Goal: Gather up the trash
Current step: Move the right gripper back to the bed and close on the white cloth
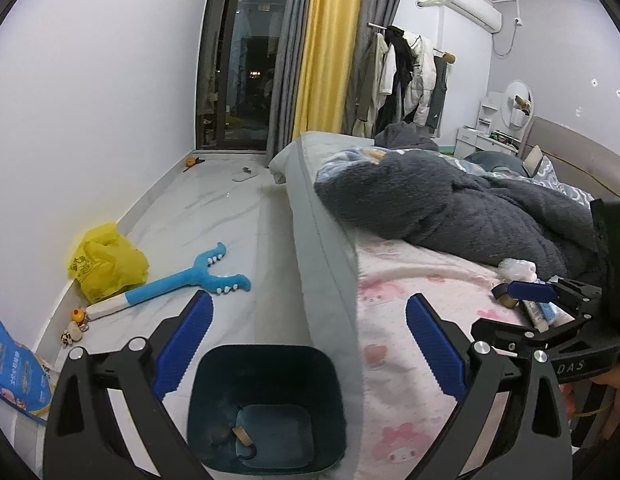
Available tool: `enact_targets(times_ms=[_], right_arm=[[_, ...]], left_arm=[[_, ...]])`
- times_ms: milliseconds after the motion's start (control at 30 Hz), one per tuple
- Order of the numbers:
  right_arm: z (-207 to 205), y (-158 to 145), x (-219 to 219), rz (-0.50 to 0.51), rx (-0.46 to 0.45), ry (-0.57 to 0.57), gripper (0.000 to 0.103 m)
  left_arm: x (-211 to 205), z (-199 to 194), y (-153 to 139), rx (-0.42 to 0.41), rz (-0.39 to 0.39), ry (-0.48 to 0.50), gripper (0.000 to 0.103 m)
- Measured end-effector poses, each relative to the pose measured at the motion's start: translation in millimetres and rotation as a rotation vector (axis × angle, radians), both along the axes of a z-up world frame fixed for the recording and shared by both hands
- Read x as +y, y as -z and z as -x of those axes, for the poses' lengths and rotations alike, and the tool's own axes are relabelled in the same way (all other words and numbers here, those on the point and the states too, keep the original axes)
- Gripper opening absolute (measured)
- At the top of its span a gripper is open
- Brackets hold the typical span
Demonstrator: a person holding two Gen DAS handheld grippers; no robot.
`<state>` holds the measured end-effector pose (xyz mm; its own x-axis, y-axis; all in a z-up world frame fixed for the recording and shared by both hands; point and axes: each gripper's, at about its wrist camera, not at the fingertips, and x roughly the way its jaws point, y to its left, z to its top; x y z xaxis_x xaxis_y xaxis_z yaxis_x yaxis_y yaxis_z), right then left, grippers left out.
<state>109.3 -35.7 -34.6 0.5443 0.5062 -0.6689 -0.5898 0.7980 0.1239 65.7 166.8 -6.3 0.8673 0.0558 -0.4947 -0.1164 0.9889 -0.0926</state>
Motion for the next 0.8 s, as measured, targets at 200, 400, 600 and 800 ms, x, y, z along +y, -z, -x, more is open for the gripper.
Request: enact_targets(times_ms=[200,400,600,800], right_arm=[[-4,-1,-34,-0.001,-0.010,0.026,0.099],[-6,-3,-70,0.006,-0.026,0.035,0.099],[-12,0,-112,-0.025,-0.024,0.067,0.099],[-17,8,-155,-0.055,-0.011,0.106,0.099]], left_arm=[[-27,-9,-4,-0.006,0.005,0.041,0.099],[-61,-24,-2,0.013,-0.018,0.138,0.099],[-95,-34,-3,-0.004,-0.082,0.247,0.099],[-115,-50,4,0.006,-0.073,0.314,0.099]])
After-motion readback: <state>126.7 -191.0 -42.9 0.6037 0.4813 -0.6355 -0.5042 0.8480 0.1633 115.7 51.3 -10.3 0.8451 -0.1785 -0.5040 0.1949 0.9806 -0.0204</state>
